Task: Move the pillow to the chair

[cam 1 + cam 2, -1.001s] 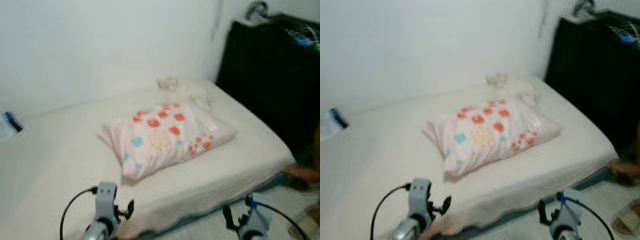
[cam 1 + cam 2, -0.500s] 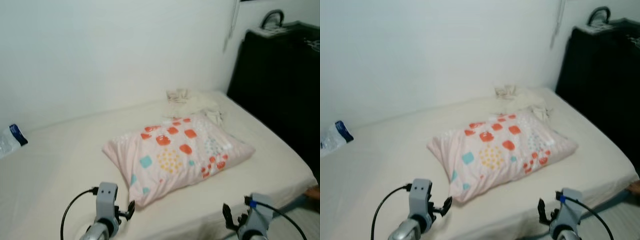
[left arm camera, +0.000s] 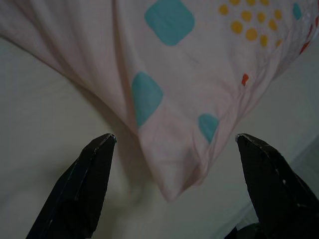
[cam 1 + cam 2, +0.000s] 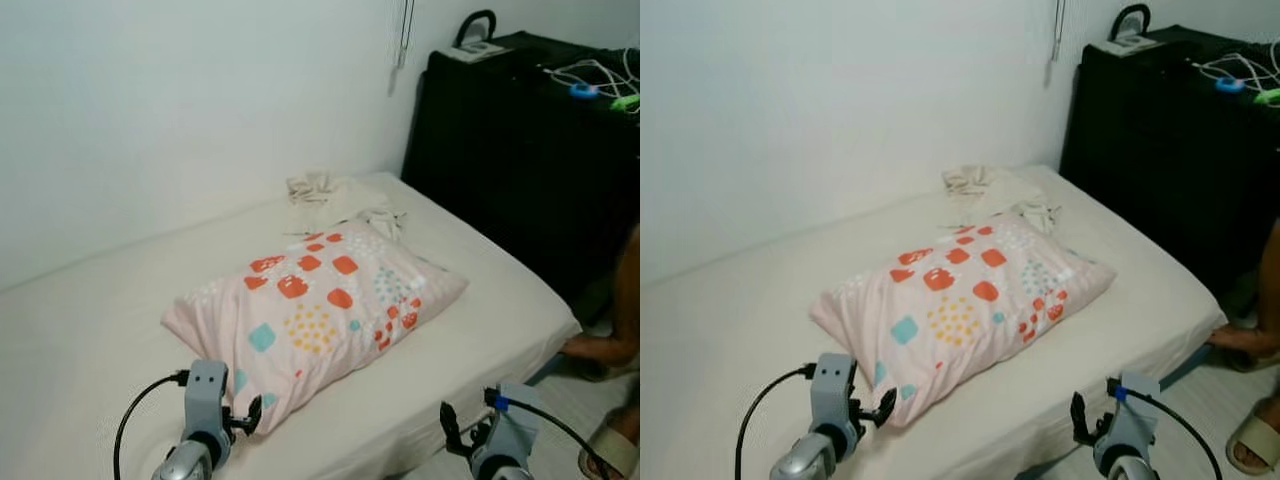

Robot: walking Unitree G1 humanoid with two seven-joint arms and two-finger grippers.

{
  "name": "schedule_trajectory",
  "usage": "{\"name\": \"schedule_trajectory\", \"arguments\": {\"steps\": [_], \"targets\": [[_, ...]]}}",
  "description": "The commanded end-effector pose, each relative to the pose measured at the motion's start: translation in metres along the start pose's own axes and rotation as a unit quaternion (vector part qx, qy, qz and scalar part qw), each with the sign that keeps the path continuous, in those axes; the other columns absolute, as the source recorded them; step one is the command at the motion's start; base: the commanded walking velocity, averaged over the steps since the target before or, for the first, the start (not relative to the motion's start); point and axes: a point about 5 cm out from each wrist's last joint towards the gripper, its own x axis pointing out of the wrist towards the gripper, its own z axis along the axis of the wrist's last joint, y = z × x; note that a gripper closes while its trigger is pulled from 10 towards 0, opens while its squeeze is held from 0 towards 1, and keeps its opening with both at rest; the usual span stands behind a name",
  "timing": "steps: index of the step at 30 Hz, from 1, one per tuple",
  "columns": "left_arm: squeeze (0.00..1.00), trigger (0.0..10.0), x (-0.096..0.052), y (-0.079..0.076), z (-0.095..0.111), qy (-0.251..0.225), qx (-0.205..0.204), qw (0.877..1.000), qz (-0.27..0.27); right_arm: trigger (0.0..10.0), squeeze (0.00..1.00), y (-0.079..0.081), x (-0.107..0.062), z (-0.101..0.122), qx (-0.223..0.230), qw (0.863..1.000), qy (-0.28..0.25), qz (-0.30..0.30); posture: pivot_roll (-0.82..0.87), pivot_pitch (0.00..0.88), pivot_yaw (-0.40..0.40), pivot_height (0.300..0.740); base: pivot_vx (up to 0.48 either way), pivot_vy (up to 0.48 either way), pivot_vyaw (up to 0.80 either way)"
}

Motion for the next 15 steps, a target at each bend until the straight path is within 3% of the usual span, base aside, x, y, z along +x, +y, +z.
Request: {"name": "schedule_trajectory", "arguments": {"steps": [1,15], "targets": [[0.00,10.0,-0.0042,0.0052,-0.0074,0.019,0.005,1.000,0.004,10.0,0.00,0.0034,-0.0010,-0.0032,0.005,1.000,0.004,0.004,-0.14,0.057,0.061,0.740,0.000,0.000,0.00],[0.00,10.0,-0.0042,0.0054,-0.0068,0.019,0.008,1.000,0.003,10.0,0.00,0.0046,-0.0012,-0.0035,0.007,1.000,0.004,0.006,-0.14,0.058,0.063,0.740,0.000,-0.403,0.00]]}}
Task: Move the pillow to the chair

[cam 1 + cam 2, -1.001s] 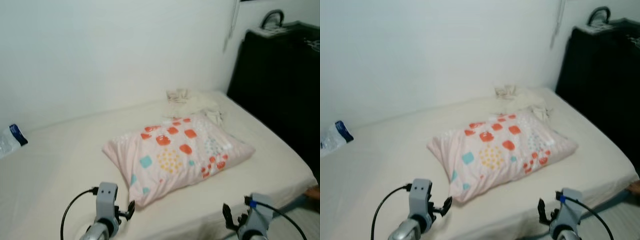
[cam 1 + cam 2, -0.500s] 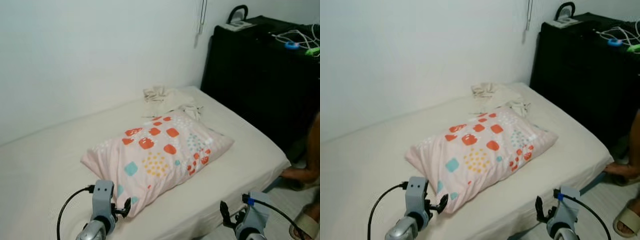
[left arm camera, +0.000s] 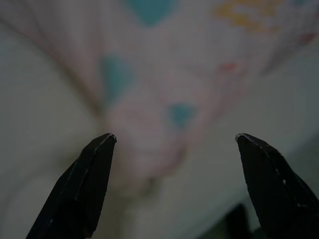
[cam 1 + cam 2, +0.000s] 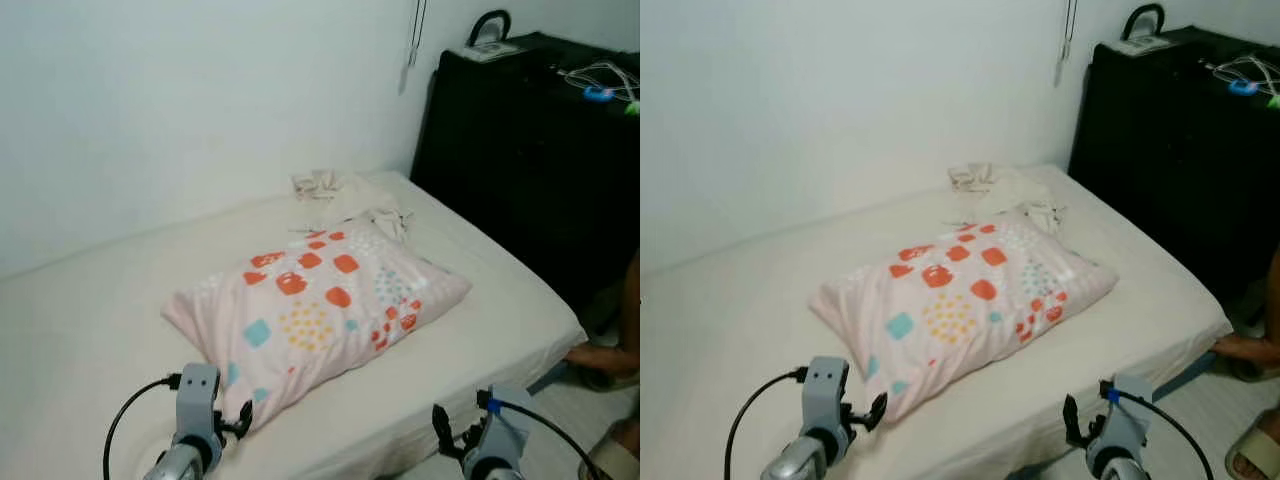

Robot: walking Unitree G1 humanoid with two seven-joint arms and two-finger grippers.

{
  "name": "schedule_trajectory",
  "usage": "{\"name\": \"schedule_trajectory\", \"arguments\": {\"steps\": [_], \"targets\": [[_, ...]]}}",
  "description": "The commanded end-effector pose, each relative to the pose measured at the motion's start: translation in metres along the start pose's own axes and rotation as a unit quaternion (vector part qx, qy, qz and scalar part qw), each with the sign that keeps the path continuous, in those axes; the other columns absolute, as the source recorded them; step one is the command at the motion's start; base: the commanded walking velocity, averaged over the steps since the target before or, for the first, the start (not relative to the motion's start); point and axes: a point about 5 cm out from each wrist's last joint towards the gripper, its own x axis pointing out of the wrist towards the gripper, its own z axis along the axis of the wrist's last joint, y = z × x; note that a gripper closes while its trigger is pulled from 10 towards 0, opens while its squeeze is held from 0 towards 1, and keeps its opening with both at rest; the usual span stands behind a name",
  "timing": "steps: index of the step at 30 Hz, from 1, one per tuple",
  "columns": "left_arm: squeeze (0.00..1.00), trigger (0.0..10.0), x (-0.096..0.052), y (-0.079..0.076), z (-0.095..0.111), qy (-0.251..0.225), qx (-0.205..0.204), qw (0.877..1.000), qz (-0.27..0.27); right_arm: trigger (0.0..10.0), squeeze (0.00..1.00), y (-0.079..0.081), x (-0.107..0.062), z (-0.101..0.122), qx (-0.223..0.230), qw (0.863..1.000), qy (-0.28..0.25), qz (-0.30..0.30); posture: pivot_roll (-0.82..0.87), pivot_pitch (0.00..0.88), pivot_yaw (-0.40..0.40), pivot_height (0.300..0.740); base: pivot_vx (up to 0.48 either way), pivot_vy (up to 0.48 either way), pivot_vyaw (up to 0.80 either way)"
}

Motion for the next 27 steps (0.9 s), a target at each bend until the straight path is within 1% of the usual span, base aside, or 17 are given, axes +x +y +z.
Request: {"name": "schedule_trajectory", "arguments": {"steps": [1,10,12,27], "targets": [[0.00,10.0,-0.0018,0.0030,-0.0031,0.009,0.003,1.000,0.003,10.0,0.00,0.0026,-0.0002,-0.0008,0.005,1.000,0.000,0.003,-0.14,0.058,0.064,0.740,0.000,-0.435,0.00],[0.00,10.0,-0.0016,0.0028,-0.0028,0.009,0.002,1.000,0.003,10.0,0.00,0.0027,-0.0003,-0.0005,0.005,1.000,0.000,0.003,-0.14,0.059,0.065,0.740,0.000,-0.406,0.00],[0.00,10.0,-0.0014,0.0035,-0.0033,0.010,-0.006,1.000,0.010,10.0,0.00,0.0025,-0.0002,-0.0002,0.005,1.000,0.000,0.003,-0.14,0.059,0.064,0.740,0.000,0.000,0.00],[0.00,10.0,-0.0011,0.0039,-0.0038,0.012,-0.006,1.000,0.013,10.0,0.00,0.0022,0.0000,0.0000,0.003,1.000,0.001,0.004,-0.14,0.059,0.061,0.740,0.000,0.000,0.00]]}}
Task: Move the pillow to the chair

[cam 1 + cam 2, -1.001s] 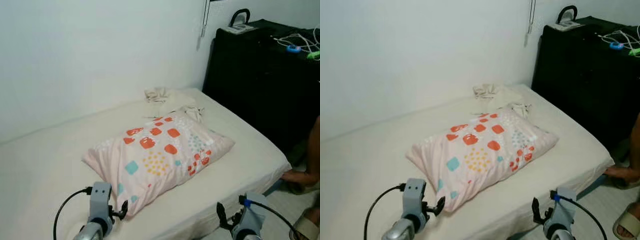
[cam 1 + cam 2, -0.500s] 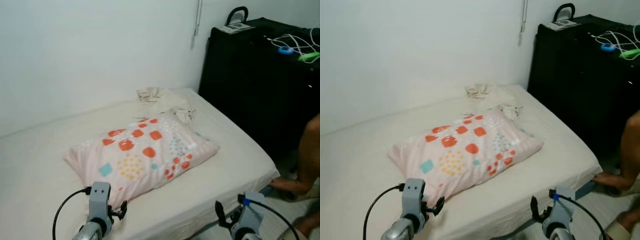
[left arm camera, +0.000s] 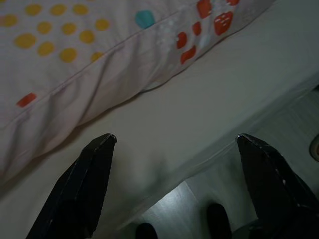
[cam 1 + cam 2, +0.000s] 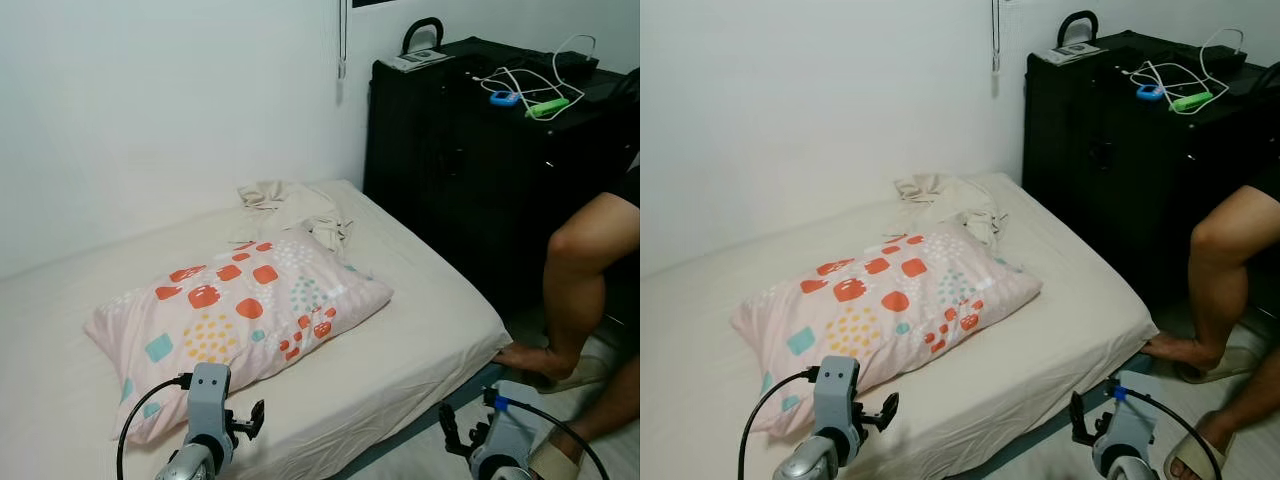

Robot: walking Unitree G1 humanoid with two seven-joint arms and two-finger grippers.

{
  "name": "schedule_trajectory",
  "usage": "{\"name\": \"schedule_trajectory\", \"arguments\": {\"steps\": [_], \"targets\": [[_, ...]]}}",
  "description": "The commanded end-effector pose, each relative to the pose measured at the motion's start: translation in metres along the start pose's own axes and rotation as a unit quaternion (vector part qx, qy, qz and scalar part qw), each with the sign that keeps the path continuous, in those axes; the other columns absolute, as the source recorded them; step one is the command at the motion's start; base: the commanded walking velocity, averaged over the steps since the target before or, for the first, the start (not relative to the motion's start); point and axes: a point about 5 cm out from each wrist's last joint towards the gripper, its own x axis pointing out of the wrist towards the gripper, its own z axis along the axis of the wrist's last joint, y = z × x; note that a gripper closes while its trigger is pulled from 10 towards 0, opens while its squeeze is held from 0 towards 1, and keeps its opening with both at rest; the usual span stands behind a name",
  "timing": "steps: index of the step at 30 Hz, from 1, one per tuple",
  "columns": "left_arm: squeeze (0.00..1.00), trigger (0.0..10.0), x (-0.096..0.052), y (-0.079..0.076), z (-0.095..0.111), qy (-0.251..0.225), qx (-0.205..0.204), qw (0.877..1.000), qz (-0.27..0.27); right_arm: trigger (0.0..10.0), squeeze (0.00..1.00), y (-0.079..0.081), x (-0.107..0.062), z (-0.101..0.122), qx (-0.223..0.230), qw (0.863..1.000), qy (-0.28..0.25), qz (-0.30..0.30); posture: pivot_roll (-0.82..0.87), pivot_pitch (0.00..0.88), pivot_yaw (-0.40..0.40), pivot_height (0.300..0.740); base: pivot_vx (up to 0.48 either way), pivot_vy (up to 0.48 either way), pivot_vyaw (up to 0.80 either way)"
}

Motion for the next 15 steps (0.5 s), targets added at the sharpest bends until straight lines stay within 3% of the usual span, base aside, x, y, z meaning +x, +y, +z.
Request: {"name": "schedule_trajectory", "arguments": {"steps": [1,4,15], "targets": [[0.00,10.0,-0.0041,0.0087,-0.0062,0.016,0.002,1.000,0.013,10.0,0.00,0.0038,-0.0004,-0.0037,0.007,1.000,0.006,0.005,-0.14,0.059,0.061,0.740,0.000,0.000,0.00],[0.00,10.0,-0.0043,0.0089,-0.0065,0.016,0.004,1.000,0.013,10.0,0.00,0.0069,-0.0019,-0.0013,0.001,1.000,-0.007,0.021,-0.14,0.057,0.061,0.740,0.000,0.000,0.00],[0.00,10.0,-0.0047,0.0093,-0.0064,0.015,0.008,1.000,0.012,10.0,0.00,0.0120,-0.0012,-0.0008,0.000,0.999,-0.010,0.039,-0.14,0.054,0.062,0.740,0.000,0.000,0.80]]}}
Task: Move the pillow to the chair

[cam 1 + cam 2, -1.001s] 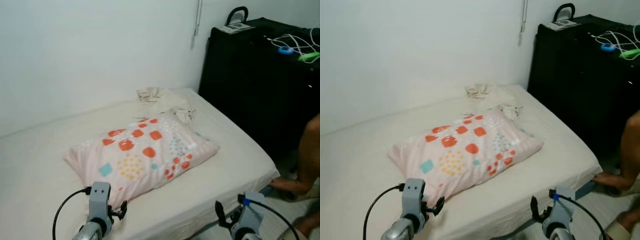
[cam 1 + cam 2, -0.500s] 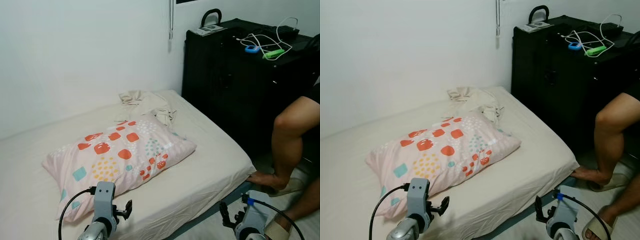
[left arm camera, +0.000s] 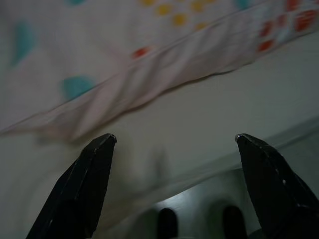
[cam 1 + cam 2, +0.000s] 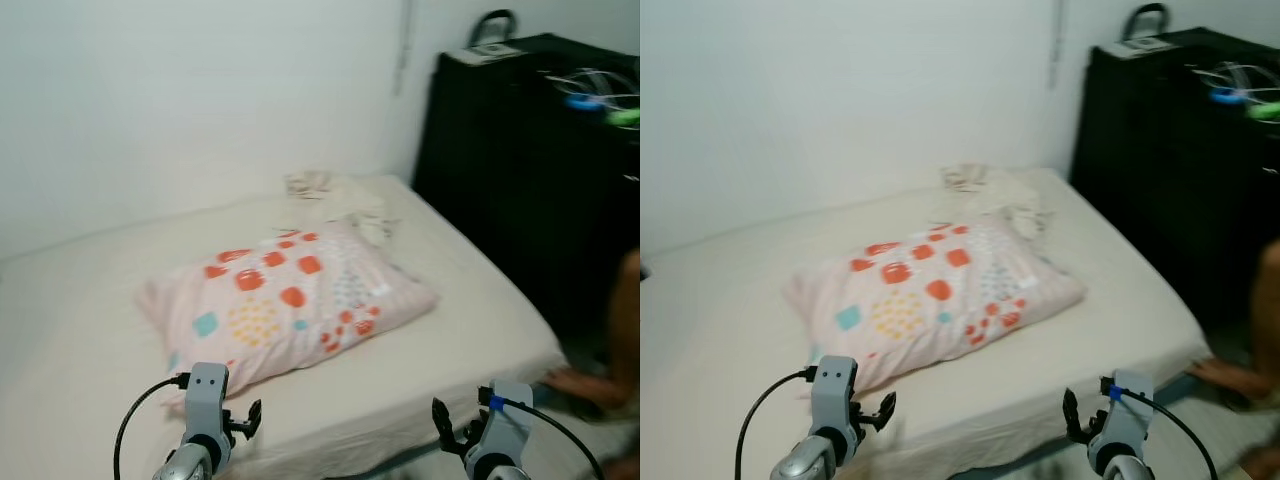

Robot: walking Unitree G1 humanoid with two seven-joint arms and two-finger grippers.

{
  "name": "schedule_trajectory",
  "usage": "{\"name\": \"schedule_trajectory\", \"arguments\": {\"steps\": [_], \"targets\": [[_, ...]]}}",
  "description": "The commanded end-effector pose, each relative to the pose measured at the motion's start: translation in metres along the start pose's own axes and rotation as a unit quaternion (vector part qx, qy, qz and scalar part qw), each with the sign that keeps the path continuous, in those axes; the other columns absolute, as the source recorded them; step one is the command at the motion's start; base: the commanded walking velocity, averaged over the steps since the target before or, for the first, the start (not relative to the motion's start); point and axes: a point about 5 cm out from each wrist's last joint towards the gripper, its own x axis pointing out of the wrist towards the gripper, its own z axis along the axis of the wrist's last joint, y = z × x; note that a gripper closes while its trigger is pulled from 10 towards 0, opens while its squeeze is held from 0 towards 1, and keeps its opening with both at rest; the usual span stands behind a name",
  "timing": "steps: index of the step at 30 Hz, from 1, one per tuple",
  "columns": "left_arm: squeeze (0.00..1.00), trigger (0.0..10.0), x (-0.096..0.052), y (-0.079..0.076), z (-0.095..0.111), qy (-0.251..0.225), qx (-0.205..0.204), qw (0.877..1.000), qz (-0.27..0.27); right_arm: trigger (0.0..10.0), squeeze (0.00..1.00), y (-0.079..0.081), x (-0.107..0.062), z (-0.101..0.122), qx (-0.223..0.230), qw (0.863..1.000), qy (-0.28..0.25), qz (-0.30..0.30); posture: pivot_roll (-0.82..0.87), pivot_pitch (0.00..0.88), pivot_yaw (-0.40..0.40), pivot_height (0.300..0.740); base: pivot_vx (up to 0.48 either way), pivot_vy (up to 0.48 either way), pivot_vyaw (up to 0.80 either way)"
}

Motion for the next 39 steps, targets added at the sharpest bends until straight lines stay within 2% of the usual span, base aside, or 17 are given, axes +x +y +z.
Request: {"name": "schedule_trajectory", "arguments": {"steps": [1,11,26,34,39], "targets": [[0.00,10.0,-0.003,0.007,-0.005,0.012,0.005,1.000,0.008,10.0,0.00,0.002,-0.001,-0.002,0.005,1.000,-0.001,0.004,-0.14,0.054,0.062,0.740,0.000,0.000,0.79],[0.00,10.0,0.000,0.005,0.000,0.006,0.001,1.000,0.001,10.0,0.00,0.003,-0.001,-0.002,0.007,1.000,-0.002,0.004,-0.14,0.057,0.070,0.740,0.000,0.000,0.79],[0.00,10.0,0.004,-0.006,0.009,-0.012,0.016,0.999,-0.042,10.0,0.00,-0.001,-0.001,-0.002,0.009,1.000,0.003,-0.013,-0.14,0.059,0.071,0.740,0.000,0.000,0.75],[0.00,10.0,0.006,-0.011,0.012,-0.013,0.024,0.998,-0.063,10.0,0.00,-0.003,0.000,-0.006,0.018,0.999,0.020,-0.024,-0.15,0.059,0.076,0.740,0.000,0.000,0.00],[0.00,10.0,0.006,-0.013,0.013,-0.014,0.030,0.997,-0.074,10.0,0.00,-0.003,0.000,-0.007,0.017,0.999,0.024,-0.027,-0.15,0.059,0.077,0.740,0.000,0.000,-0.76]]}}
